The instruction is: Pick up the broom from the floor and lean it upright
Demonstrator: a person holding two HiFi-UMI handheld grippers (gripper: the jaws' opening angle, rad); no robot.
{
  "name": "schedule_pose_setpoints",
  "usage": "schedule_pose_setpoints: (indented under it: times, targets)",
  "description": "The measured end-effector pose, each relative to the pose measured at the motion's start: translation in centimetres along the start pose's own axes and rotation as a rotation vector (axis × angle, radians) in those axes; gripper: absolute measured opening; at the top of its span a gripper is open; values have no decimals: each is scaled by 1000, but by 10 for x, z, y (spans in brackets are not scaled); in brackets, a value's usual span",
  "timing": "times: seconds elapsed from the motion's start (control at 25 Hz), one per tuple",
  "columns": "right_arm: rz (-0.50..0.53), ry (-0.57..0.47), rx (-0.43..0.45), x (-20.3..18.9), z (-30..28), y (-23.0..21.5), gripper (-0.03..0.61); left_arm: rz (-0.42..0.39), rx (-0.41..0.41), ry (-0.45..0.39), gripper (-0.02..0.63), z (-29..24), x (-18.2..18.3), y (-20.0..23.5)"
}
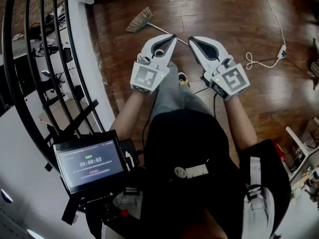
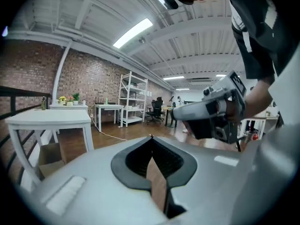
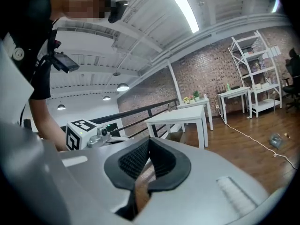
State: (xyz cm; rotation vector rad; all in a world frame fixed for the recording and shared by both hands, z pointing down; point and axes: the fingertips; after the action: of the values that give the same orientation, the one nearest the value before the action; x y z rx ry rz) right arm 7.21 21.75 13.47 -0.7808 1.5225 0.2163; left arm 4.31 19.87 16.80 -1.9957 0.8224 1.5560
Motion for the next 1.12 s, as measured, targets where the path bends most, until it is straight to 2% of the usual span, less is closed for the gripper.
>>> schedule_pose_setpoints:
  times: [0.12,0.32,0.48,0.56,0.6,0.76,0.88,1.04,1.12]
  targets:
    - [-6,76,-13,-23,-24,-43,3,-10,-68,72,89,-38,-62,24]
    - [14,169,-49,-69,-65,-121,3,13,-117,211,177,-103,-160,68]
    - [-105,140,-15,-119,-79,-178,3,69,-114,346,263,-145,-244,70]
    - [-113,136,2,-142,-82,-200,3,64,-131,374,283,-165,-274,63]
    - [-114,137,-3,-151,-83,-208,3,52,-147,384,316,-172,-285,60]
    - [-118,141,8,-154,-93,-219,3,-13,-206,393,336,-183,-288,58]
    - [-127,146,18,-168,-98,-219,3,12,-210,406,342,-182,-298,54]
    - [-179,156,18,-228,-94,-232,3,62,-214,443,342,-189,-354,36]
    - [-185,161,21,-236,-95,-236,3,77,-209,449,342,-193,-364,36]
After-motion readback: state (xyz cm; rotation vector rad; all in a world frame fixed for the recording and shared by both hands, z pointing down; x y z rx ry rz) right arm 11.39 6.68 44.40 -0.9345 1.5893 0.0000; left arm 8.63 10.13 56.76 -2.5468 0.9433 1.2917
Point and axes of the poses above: the fingertips, and each gripper's own axes: z backward along the fingers, y to its left, x out of its top, and after that the axes turned 13 degrees about x, right-handed
